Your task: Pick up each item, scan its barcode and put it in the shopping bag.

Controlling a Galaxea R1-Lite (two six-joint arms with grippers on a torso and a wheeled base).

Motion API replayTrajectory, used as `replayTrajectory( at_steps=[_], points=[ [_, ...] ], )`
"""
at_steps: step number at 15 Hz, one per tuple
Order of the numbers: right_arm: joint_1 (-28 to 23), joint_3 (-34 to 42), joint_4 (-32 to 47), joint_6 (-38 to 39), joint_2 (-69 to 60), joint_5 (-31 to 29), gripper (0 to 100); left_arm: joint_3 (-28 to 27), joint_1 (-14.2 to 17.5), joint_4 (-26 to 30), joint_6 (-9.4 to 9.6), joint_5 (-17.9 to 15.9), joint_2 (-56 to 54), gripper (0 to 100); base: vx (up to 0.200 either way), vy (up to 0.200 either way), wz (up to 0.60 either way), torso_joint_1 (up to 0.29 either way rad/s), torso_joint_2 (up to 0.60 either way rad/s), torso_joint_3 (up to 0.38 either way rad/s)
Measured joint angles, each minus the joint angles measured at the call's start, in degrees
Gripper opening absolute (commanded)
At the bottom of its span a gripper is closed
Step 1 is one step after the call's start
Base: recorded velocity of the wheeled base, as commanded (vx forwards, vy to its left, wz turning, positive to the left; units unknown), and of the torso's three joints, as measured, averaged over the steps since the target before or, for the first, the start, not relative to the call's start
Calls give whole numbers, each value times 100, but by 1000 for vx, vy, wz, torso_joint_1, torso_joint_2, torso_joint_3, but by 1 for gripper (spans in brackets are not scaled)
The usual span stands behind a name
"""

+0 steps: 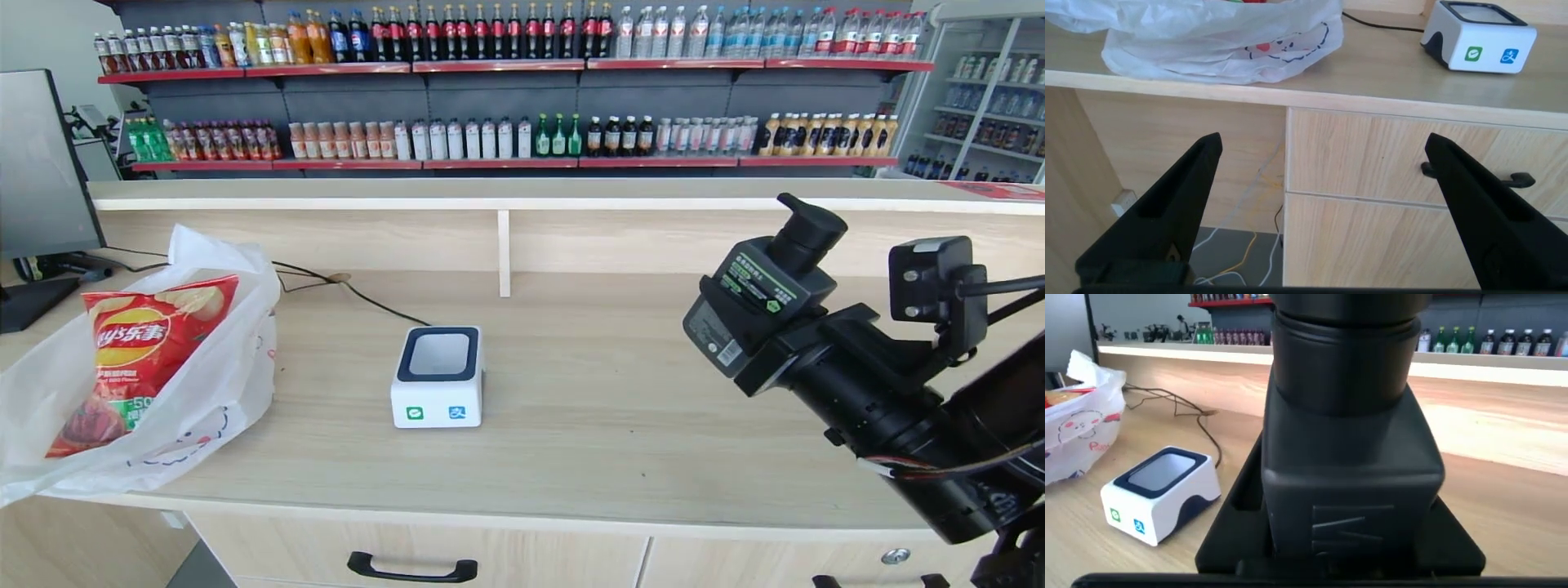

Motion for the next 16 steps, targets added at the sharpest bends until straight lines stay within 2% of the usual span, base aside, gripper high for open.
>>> replayTrajectory(
  at_steps=[3,13,16],
  points=[
    [-108,-57,11,-2,2,-5,0,0,-2,1,11,0,0,100,0,0,0,0,0,0],
    [-304,-290,16,9,196,2,0,0,0,0,-7,0,0,100,0,200,0,5,4,2],
    [-560,-306,16,16,223,13,0,0,0,1,-2,0,0,100,0,200,0,5,1,1]
  ],
)
